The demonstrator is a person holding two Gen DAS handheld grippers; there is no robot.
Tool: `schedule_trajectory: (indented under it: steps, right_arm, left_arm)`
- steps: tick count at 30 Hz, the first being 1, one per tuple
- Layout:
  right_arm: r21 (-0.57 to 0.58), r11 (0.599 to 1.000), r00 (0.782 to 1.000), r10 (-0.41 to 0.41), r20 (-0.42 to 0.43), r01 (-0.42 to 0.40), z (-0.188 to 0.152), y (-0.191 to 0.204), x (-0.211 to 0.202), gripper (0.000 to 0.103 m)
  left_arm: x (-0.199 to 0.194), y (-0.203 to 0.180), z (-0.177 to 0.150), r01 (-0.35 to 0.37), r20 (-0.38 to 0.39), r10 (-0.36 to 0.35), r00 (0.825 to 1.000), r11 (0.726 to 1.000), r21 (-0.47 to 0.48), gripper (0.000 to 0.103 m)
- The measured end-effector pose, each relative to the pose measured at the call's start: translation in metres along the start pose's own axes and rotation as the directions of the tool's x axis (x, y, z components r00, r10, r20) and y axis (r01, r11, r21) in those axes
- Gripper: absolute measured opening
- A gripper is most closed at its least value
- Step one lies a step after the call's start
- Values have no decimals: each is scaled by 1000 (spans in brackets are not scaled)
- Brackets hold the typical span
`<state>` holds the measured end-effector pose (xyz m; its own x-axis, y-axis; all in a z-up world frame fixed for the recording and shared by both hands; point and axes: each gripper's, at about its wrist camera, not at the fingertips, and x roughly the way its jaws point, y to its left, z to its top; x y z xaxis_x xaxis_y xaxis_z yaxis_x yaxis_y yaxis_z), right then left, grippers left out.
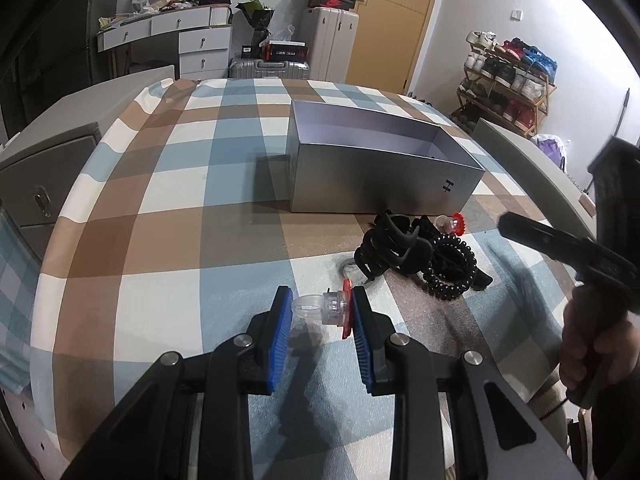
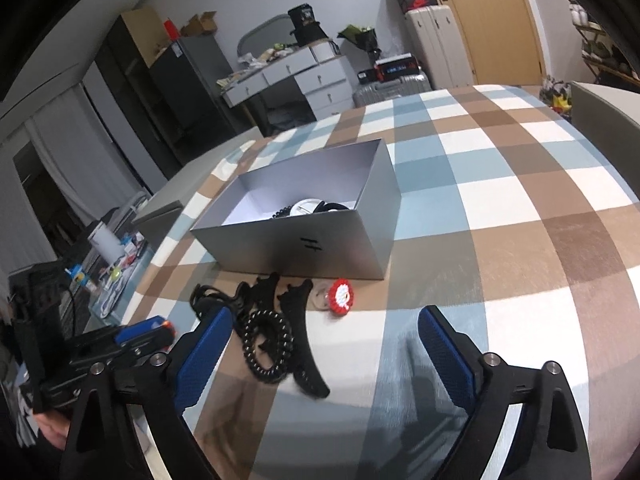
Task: Organize jewelry
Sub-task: 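Grasp the red ring with clear stone with the left tool while the right tool grasps the red flower ring, then lift both red rings and carry them over the grey box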
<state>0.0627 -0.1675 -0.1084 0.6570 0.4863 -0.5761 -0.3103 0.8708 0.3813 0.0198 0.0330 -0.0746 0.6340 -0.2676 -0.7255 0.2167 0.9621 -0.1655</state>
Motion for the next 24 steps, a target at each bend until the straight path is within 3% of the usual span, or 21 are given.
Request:
schedule_trajectory:
  steps: [16,19,22,24]
  right_arm:
    - [11,1000,996,-20,-88,21,15,3,40,48]
    - [-5,999,994,-34,-103,34,14,4,43,36]
    - [-20,998,991,-55,-120,53,11,5,47,17]
    - [-24,998,992,-55,-112,53,10,5,45,16]
  left_arm:
    - [-10,17,-7,-10,22,11,1000,998,-59,23]
    - [-11,21,-7,-12,26,14,1000,997,-72,23]
    - [-13,24,-7,-13,32,16,999,997,-78,23]
    - [-14,24,-7,-15,36,18,999,997,-77,23]
